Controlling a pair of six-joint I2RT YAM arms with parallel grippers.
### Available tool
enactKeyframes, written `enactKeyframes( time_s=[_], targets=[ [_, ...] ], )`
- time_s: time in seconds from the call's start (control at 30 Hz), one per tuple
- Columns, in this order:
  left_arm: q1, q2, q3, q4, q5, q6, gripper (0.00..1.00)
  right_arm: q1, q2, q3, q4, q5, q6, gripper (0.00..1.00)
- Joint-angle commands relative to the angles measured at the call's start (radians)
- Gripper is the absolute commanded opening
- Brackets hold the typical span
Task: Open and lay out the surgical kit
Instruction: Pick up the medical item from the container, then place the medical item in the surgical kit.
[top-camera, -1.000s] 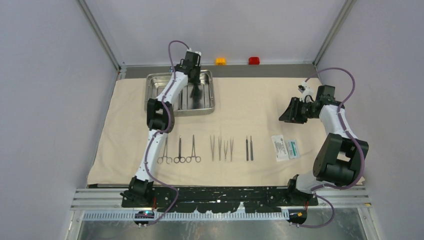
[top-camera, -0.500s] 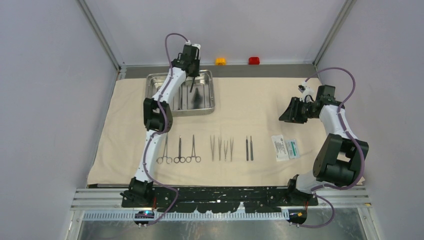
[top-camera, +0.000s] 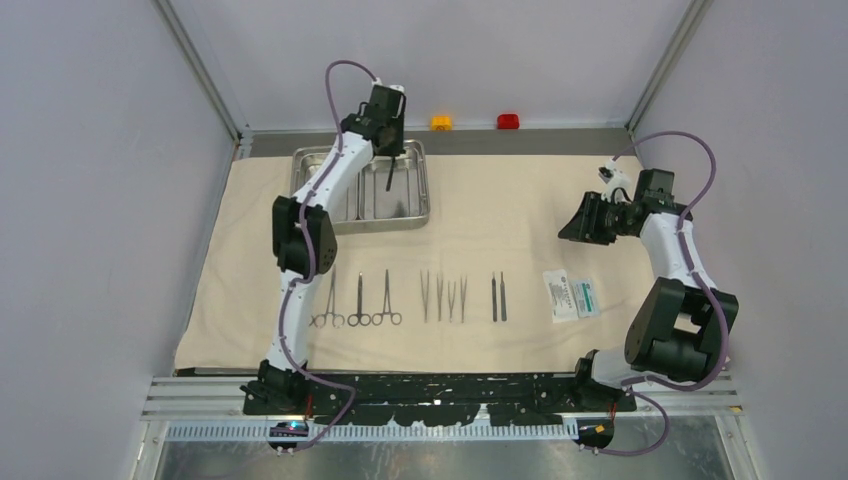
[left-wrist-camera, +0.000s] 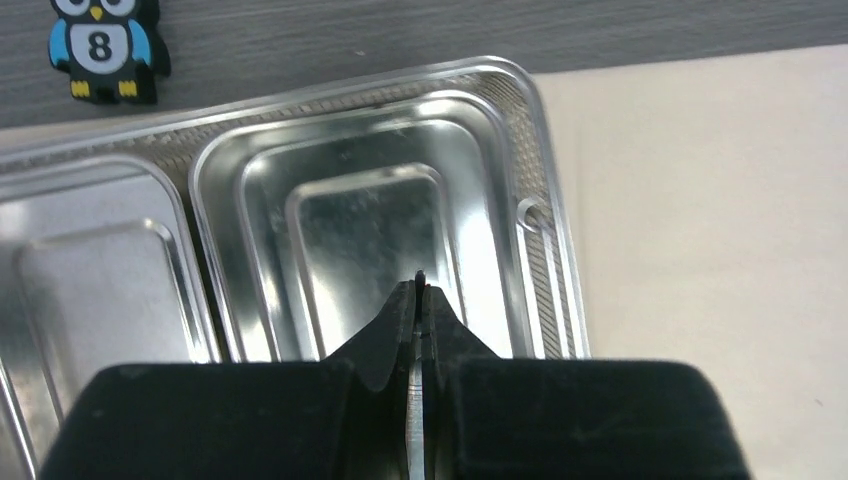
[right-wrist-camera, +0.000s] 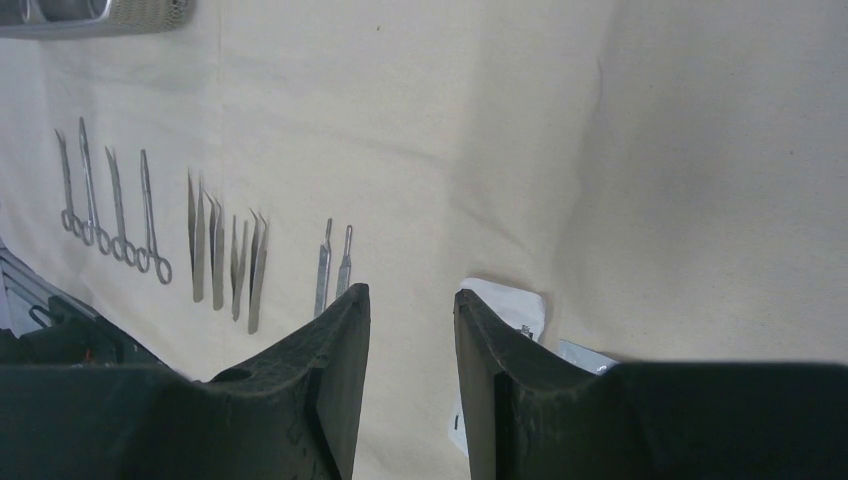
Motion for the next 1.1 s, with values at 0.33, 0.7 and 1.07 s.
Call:
enactKeyframes(
  time_s=[0.33, 0.7, 1.07],
  targets=[
    [-0.373, -0.365, -0.296, -0.029, -0.238, -0.357, 0.00, 0.002, -0.151, 0.011, 0.031, 0.008, 0.082, 0.42],
    [-0.626, -0.305, -0.335, -0.083, -0.227, -0.622, 0.00, -0.018, -0.350, -0.050, -0.059, 0.191, 0.052, 0.42],
    [-0.666, -0.085, -0.151, -0.180, -0.194, -0.742, 0.00, -0.111, -0.476, -0.104, -0.067, 0.213, 0.049, 0.44]
  ],
)
